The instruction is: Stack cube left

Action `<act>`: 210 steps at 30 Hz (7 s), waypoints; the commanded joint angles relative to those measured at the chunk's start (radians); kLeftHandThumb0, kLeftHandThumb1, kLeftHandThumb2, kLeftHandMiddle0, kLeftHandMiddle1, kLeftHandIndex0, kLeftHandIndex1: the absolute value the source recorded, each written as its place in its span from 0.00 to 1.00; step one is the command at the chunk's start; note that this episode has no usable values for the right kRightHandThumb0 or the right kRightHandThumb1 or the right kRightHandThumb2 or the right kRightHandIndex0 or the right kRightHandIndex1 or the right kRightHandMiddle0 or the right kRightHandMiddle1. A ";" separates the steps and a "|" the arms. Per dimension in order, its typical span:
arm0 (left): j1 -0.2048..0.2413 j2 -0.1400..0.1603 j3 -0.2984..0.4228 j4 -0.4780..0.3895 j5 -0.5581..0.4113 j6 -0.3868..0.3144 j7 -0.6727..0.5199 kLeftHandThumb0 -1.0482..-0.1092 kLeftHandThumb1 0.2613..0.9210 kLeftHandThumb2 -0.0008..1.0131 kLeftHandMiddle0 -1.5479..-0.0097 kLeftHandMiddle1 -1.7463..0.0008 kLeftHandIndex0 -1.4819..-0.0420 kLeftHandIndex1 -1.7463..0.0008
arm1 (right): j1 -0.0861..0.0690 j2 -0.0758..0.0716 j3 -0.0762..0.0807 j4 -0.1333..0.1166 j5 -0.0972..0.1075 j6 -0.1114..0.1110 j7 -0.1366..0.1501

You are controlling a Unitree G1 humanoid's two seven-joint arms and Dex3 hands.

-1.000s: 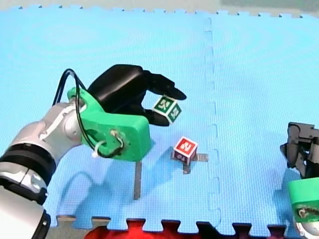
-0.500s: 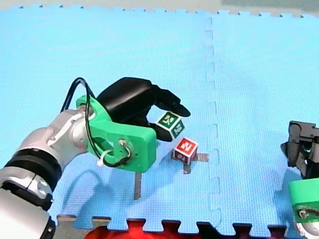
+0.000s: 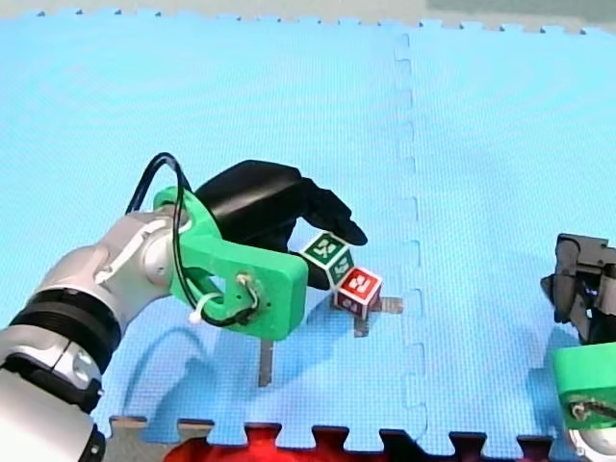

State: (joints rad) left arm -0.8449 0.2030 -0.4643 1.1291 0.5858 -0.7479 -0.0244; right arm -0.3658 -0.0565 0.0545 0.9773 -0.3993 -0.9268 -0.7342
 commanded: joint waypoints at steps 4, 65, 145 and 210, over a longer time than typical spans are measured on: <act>-0.008 -0.007 0.002 -0.008 -0.010 0.002 -0.004 0.62 0.92 0.00 0.38 0.27 0.18 1.00 | -0.009 -0.001 -0.004 0.014 0.001 0.005 -0.016; -0.025 -0.069 -0.027 -0.029 -0.002 0.089 -0.045 0.59 0.91 0.00 0.33 0.48 0.20 1.00 | -0.017 -0.007 0.005 -0.010 -0.031 0.038 -0.104; -0.020 -0.051 -0.066 -0.015 0.030 0.050 -0.018 0.24 0.80 0.00 0.28 0.97 0.42 1.00 | 0.006 0.007 0.016 -0.043 -0.055 0.033 -0.132; 0.120 0.191 0.254 0.095 -0.286 0.012 -0.137 0.00 1.00 0.02 0.48 0.24 0.82 0.99 | -0.001 -0.023 0.014 0.045 -0.026 -0.023 -0.115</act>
State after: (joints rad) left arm -0.7429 0.4117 -0.2405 1.2154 0.3344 -0.7274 -0.1400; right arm -0.3737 -0.0693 0.0741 1.0260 -0.4348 -0.9409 -0.8550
